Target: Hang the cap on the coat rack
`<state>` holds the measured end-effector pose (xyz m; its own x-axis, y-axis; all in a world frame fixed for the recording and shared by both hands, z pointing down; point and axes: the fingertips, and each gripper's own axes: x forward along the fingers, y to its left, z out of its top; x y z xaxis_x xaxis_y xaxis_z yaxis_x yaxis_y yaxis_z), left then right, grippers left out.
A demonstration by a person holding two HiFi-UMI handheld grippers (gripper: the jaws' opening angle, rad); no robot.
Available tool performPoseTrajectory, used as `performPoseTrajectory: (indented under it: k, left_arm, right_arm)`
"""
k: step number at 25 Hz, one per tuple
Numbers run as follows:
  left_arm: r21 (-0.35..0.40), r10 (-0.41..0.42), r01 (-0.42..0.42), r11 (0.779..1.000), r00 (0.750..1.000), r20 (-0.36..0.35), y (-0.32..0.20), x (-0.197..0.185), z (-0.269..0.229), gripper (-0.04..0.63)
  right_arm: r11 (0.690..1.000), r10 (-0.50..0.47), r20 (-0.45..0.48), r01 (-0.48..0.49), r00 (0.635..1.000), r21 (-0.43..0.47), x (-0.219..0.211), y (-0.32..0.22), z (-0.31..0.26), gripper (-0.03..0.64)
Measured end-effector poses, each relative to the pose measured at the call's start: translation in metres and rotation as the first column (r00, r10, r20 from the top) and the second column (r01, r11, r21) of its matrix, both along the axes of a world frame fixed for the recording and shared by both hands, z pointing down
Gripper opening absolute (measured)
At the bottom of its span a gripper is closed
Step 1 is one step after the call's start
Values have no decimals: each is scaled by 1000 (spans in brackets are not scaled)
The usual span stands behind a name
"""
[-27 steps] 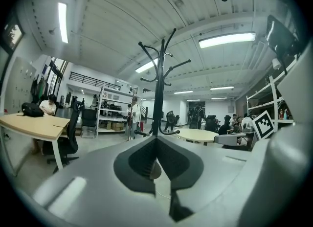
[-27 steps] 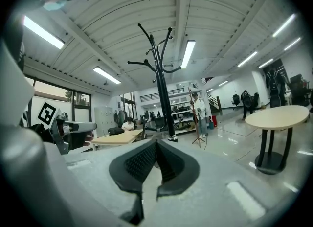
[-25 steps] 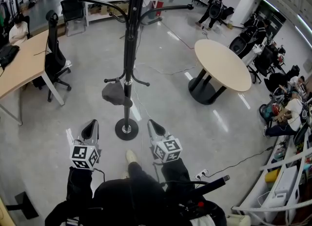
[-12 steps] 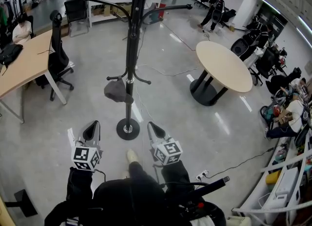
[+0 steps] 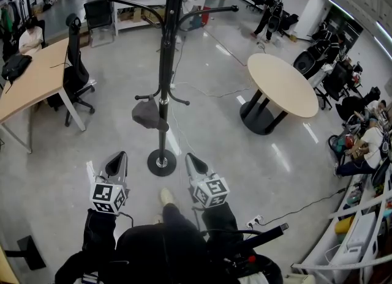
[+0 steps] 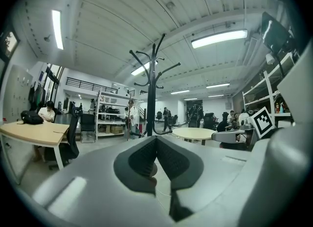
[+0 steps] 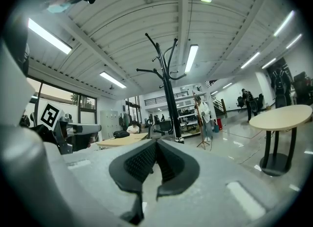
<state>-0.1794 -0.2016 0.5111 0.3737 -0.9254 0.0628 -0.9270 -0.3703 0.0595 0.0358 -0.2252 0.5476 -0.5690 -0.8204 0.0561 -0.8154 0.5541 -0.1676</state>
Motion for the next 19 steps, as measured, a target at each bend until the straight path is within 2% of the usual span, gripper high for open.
performPoseTrajectory:
  k: [19]
  left_arm:
    - [-8, 4, -4, 1000, 1000, 15, 10, 15, -2, 2]
  right_arm:
    - [1000, -8, 24, 8, 1000, 10, 10, 12, -6, 2]
